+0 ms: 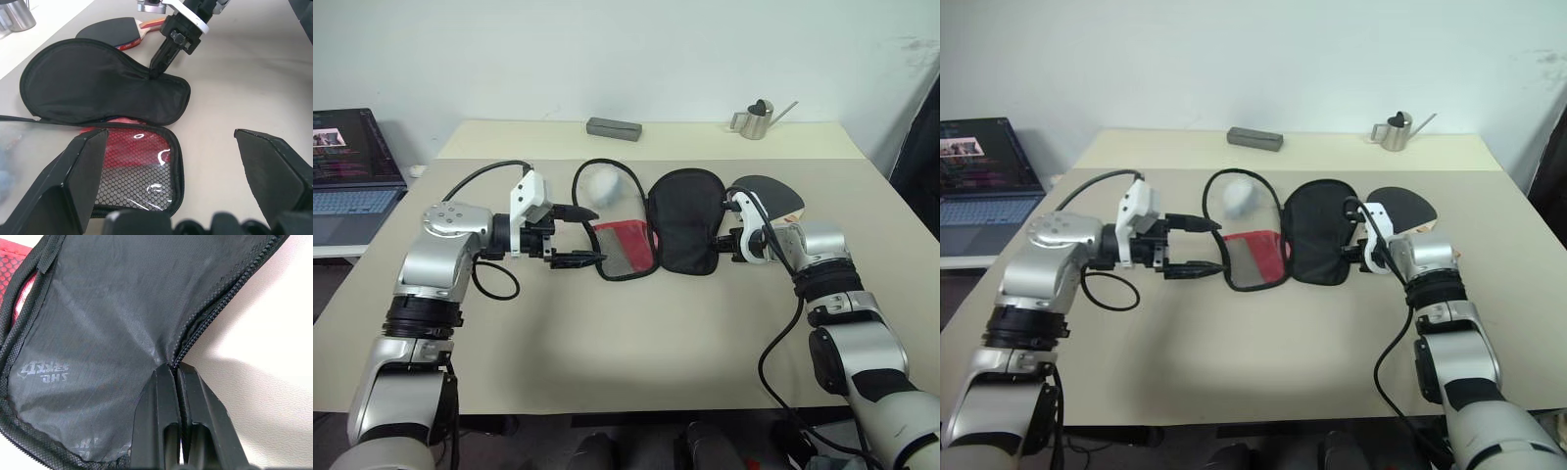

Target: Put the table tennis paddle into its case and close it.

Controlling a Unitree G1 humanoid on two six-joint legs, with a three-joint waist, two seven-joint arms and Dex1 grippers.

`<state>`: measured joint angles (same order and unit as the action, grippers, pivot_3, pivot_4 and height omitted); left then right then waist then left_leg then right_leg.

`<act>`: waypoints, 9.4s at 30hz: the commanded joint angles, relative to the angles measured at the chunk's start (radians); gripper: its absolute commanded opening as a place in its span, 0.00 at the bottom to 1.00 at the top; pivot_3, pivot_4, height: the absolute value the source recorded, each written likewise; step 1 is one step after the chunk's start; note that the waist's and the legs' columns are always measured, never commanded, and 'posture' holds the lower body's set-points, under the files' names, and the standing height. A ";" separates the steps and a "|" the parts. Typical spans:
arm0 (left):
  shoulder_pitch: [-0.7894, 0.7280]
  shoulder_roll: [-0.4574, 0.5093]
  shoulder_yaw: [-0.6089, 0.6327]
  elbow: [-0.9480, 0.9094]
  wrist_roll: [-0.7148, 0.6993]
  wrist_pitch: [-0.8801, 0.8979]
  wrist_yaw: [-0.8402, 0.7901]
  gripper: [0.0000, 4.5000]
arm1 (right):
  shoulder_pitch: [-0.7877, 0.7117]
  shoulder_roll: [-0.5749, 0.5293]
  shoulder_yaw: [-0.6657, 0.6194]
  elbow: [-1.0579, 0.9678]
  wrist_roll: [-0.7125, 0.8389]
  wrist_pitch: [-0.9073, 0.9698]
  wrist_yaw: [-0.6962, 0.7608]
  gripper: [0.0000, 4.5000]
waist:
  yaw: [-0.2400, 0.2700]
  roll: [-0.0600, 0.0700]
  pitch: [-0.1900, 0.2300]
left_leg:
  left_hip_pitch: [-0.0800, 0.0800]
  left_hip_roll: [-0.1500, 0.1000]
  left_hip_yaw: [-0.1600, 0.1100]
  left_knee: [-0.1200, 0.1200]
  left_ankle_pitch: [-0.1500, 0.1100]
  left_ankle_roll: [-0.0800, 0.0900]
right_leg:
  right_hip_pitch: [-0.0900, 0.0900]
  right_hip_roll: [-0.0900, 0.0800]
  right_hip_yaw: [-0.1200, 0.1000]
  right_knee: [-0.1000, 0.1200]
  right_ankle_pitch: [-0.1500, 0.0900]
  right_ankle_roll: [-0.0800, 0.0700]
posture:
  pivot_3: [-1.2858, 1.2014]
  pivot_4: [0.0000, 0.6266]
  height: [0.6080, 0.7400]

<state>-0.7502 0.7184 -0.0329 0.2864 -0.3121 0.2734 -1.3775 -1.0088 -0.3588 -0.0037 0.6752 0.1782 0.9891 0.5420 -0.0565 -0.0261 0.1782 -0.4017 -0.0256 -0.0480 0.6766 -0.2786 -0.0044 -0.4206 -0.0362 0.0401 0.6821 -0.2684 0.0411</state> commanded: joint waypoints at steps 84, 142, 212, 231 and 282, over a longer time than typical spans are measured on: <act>-0.155 -0.031 0.020 0.091 0.001 -0.056 0.010 1.00 | -0.066 -0.287 -0.080 0.596 -0.168 -0.658 0.057 0.34 | -0.010 0.000 0.000 | 0.002 0.001 0.004 0.002 0.000 0.000 | 0.002 0.001 0.003 0.000 0.000 0.001 | 0.52 0.24 1.00; -0.102 0.000 0.063 0.100 -0.008 -0.075 0.063 1.00 | 0.228 0.279 -0.160 -0.938 0.112 0.371 -0.448 0.34 | 0.000 0.002 0.001 | -0.001 0.001 0.002 0.001 0.000 0.000 | -0.001 0.001 0.001 0.000 0.003 0.000 | 0.52 0.24 1.00; -0.115 0.008 0.073 0.102 -0.016 -0.075 0.060 1.00 | 0.360 -0.202 0.251 -0.607 -0.130 -0.490 0.134 0.96 | 0.006 0.002 0.001 | 0.000 0.001 0.001 0.002 0.000 0.000 | 0.000 0.001 0.000 -0.001 0.003 0.000 | 0.52 0.24 1.00; -0.106 0.011 0.082 0.096 -0.019 -0.072 0.067 1.00 | 0.318 -0.192 0.165 -0.660 -0.064 -0.426 0.236 0.96 | 0.008 0.002 0.001 | 0.000 0.001 0.001 0.002 0.000 0.000 | 0.000 0.001 0.000 -0.001 0.003 0.000 | 0.52 0.24 1.00; -0.627 -0.467 -0.033 1.035 0.422 -0.544 0.412 1.00 | 0.529 -0.283 -0.232 -1.390 0.529 0.253 -0.008 0.96 | 0.030 0.000 0.002 | -0.002 -0.001 0.000 0.002 0.000 0.001 | 0.000 0.001 -0.002 -0.001 0.002 0.000 | 0.52 0.24 1.00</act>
<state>-1.3293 0.2646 -0.0701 1.3254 0.1031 -0.2547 -0.9899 -0.4803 -0.6443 -0.1930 -0.6661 0.6820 1.2287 0.5550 -0.0267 -0.0258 0.1800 -0.4040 -0.0264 -0.0477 0.6791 -0.2786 -0.0035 -0.4201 -0.0348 0.0385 0.6808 -0.2660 0.0413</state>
